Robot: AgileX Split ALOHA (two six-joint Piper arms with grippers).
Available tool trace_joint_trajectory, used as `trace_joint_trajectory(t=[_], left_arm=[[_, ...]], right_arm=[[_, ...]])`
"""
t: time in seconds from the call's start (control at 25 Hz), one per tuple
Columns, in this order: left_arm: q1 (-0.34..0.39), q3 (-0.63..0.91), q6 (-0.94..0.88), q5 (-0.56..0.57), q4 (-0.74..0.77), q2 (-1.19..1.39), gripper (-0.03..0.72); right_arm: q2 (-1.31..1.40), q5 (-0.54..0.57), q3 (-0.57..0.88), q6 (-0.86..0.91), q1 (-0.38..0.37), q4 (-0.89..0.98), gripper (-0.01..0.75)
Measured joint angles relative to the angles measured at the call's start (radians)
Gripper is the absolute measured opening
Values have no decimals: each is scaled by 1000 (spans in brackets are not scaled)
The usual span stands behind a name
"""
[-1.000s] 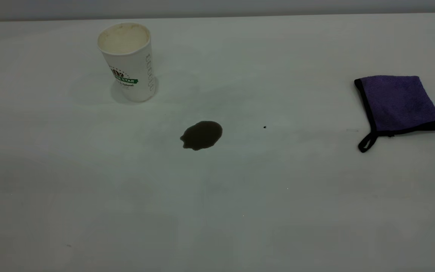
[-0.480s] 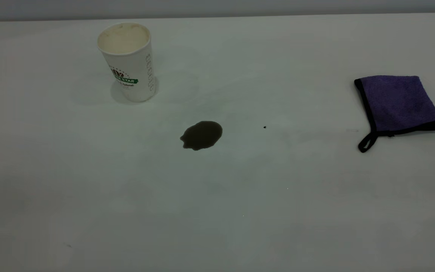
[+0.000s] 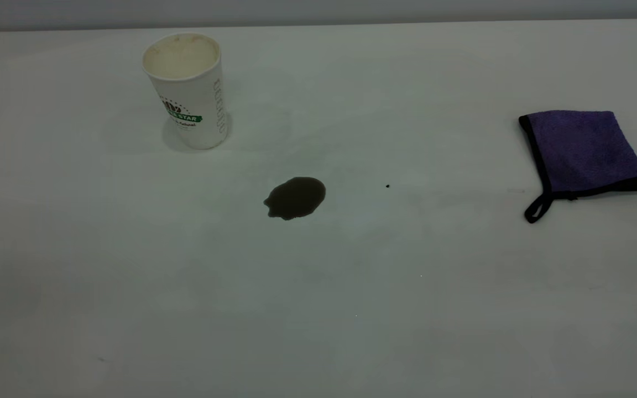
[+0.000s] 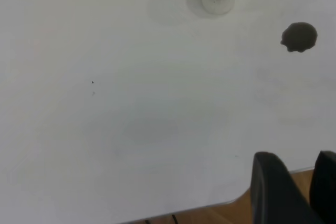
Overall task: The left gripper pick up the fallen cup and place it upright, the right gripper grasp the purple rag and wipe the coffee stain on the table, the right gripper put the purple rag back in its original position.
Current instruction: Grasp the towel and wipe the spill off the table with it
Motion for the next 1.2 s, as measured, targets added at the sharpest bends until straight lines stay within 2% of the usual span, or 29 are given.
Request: trace_joint_trajectory(t=[0.72,0.84,0.96,1.12,1.2], left_arm=[[0,0,-1,0,0,0,240],[0,0,-1,0,0,0,240],[0,0,-1,0,0,0,240],[0,0,-1,0,0,0,240],[0,0,-1,0,0,0,240]], right_arm=[[0,0,0,20,0,-18,238],[3,-1,-8,45,0,-27,264],[89,-31,-44,50,0,-42,367],[363,-149,-106,40,0,-80,606],[519,-234,-138,28,0,-90,696]])
